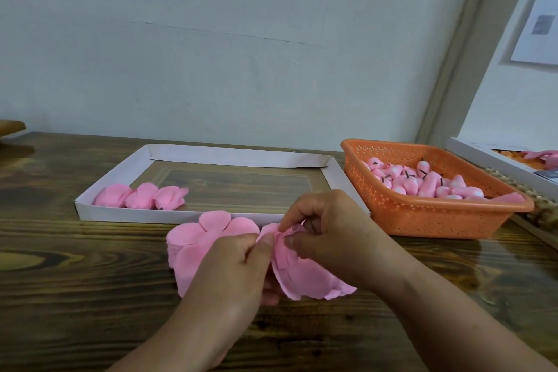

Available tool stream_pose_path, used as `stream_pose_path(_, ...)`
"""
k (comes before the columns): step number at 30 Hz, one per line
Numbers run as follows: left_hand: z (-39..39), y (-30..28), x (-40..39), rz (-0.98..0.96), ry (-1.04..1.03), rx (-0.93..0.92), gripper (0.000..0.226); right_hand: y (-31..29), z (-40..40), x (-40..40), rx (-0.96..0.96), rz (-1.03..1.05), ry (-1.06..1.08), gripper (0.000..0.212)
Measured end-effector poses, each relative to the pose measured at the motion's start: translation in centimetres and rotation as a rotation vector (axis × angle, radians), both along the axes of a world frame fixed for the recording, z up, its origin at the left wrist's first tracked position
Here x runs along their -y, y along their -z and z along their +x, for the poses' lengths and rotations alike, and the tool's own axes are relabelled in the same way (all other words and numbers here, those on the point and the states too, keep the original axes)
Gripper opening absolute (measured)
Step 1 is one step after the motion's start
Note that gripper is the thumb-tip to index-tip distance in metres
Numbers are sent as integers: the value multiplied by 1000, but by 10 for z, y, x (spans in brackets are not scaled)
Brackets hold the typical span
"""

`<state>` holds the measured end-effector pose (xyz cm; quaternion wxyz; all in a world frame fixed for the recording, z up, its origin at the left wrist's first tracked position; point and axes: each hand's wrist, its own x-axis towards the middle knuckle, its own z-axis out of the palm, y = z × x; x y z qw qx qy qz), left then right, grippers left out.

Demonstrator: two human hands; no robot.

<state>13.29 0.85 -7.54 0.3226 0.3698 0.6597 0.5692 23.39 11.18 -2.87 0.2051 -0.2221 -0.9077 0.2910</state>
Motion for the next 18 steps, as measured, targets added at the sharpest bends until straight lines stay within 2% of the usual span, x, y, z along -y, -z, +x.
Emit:
stream_pose_path(5,-1,-1,1,-90,31,-217,39,0,0,0,6,-7,-18,16)
stream_pose_path(8,-1,-5,1,-136,55,-308,35,0,0,-2,28,-26,-32,23)
stream_pose_path(10,0,-7,0,-103,63,-232,39,-2,0,-3,23,-25,-31,18)
stream_pose_path(13,-3,-10,-1,4,79,122,44,-6,3,-6,13,-100,-3,22)
stream_pose_path(14,-7,-9,-3,21,84,189,42,-8,4,-8,17,-126,-2,23)
stream_pose_path(18,-16,-4,-6,-10,115,252,20,-9,5,-8,-16,-228,-12,8)
